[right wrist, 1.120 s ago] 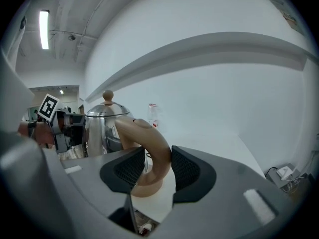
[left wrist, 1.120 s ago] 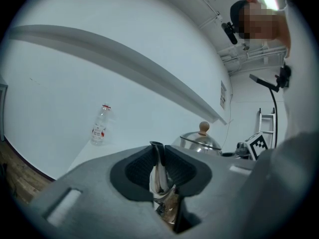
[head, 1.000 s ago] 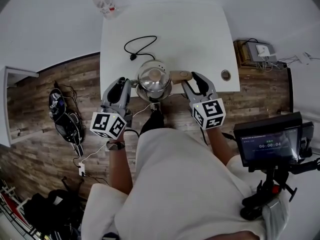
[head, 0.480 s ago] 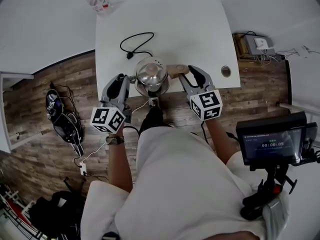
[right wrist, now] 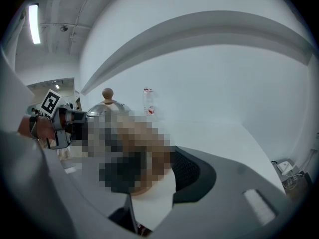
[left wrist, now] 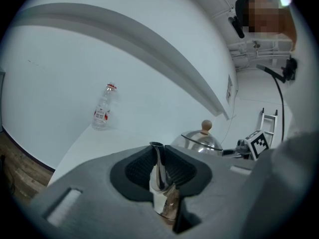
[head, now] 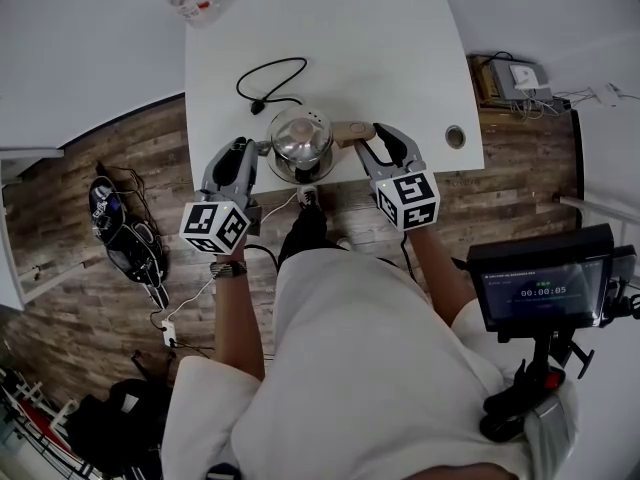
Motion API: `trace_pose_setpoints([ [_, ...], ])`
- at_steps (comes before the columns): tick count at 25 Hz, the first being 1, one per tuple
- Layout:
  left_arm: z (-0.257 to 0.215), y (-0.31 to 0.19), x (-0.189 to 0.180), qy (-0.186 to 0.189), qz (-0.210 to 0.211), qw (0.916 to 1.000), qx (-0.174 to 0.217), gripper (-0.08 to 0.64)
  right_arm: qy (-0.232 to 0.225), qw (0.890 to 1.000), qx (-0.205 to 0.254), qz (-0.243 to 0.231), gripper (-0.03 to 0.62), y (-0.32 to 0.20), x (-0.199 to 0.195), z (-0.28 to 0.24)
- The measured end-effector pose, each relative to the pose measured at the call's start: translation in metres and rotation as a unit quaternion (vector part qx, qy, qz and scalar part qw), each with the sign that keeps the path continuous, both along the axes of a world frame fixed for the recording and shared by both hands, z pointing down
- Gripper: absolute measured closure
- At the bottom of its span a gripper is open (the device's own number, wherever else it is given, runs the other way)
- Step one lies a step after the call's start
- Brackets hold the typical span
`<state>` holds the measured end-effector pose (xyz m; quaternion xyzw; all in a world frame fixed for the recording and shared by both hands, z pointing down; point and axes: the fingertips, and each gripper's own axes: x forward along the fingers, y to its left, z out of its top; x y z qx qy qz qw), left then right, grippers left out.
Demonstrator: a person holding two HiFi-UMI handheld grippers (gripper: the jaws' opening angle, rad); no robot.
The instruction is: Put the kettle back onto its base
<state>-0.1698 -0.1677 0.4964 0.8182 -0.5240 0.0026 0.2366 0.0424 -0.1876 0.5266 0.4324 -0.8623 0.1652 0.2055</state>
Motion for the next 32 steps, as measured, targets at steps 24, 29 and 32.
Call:
trace_pose_setpoints([
  [24,0.0076,-0.0074,0.0023,0.002,0.015,0.9998,-0.011,0.486,0.006,1.0,-0.01,0.013,0.425,-0.0016,0.0029,0.006],
  [29,0.0086,-0.0084,0.0023,0.002,0.015,0.9998,-0.013,0.486,0.008,1.0,-0.009,0.014,0.425,-0.0021,0.0029,0.0062],
  [32,0.01,-0.0094,0.003,0.003,0.017,0.9997,-0.015,0.486,0.009,1.0,-0.01,0.016,0.425,-0.0024,0.0036,0.0067],
])
